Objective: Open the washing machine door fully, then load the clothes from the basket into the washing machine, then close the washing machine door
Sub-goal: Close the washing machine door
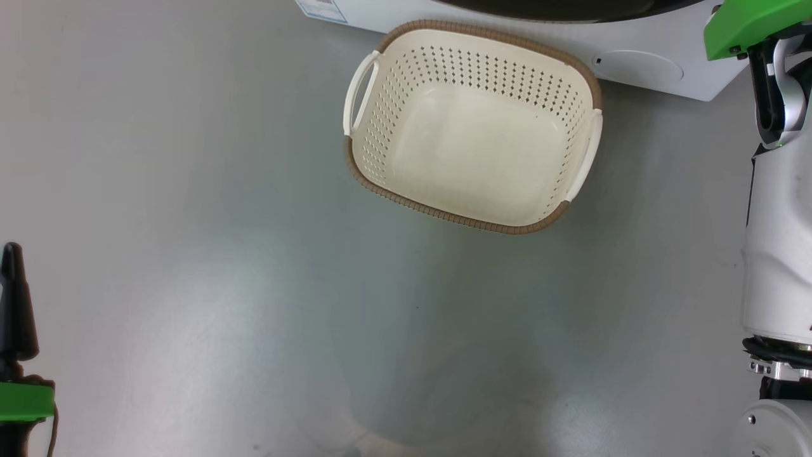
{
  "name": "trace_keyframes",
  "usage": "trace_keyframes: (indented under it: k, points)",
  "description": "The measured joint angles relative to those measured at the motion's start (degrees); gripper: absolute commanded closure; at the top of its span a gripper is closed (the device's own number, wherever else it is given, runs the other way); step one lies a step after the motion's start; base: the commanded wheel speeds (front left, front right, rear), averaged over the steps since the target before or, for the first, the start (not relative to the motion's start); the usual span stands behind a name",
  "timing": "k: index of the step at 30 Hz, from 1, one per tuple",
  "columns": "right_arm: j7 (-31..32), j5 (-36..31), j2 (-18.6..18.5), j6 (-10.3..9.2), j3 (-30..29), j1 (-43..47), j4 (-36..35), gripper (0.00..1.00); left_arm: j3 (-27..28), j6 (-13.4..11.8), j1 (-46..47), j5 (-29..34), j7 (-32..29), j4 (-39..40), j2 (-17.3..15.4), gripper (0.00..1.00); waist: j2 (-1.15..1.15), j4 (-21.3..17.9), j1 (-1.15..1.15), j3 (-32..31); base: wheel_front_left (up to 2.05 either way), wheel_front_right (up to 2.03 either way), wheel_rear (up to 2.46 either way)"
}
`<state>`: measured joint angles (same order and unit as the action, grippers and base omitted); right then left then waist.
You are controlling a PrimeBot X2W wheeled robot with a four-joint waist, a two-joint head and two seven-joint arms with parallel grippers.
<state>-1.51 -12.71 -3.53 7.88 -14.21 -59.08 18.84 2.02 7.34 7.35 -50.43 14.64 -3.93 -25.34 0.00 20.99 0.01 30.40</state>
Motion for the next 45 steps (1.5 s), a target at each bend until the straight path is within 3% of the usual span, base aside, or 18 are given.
trace_keyframes:
  k: [20,21,23,24,26,27,45]
  points:
    - [-1.2,0.4,-0.4,0.01,-0.9,0.5,2.8,1.00,0.3,0.0,-0.1,0.2,0.0,0.1,0.0,0.00,0.00,-1.6,0.00,-2.0,0.00,0.00,0.00]
    - [-1.5,0.6,-0.5,0.00,-0.9,0.9,2.9,0.95,0.3,0.0,-0.1,0.2,0.0,0.1,0.0,0.00,0.00,-1.7,-0.01,-2.3,0.00,0.00,0.00]
    - [-2.2,1.1,-0.6,-0.07,-0.5,1.9,3.0,0.65,0.3,0.0,-0.1,0.3,0.0,0.3,0.0,0.00,0.00,-1.9,0.00,-2.9,0.00,0.00,0.00]
    - [-2.2,1.5,-0.6,-0.07,-0.2,2.5,3.1,0.55,0.3,0.0,-0.1,0.3,0.0,0.4,0.0,0.00,0.00,-2.1,0.00,-3.3,0.00,0.00,0.00]
    - [-2.7,2.4,-0.6,-0.07,0.5,4.1,3.1,0.04,0.4,0.0,-0.4,0.5,0.0,0.6,0.0,0.00,0.00,-2.4,0.00,-4.0,0.00,0.00,0.00]
    - [-3.0,2.7,-0.6,-0.07,0.9,4.9,3.2,0.00,0.4,0.0,-0.5,0.8,0.0,0.6,0.0,0.00,0.00,-2.5,-0.01,-4.4,0.00,0.00,0.00]
    - [-6.5,10.2,-0.3,-0.07,9.4,21.2,0.3,0.00,0.6,0.0,-6.6,6.9,0.0,3.5,0.9,0.00,0.00,-7.6,-0.01,-14.2,0.00,0.00,0.00]
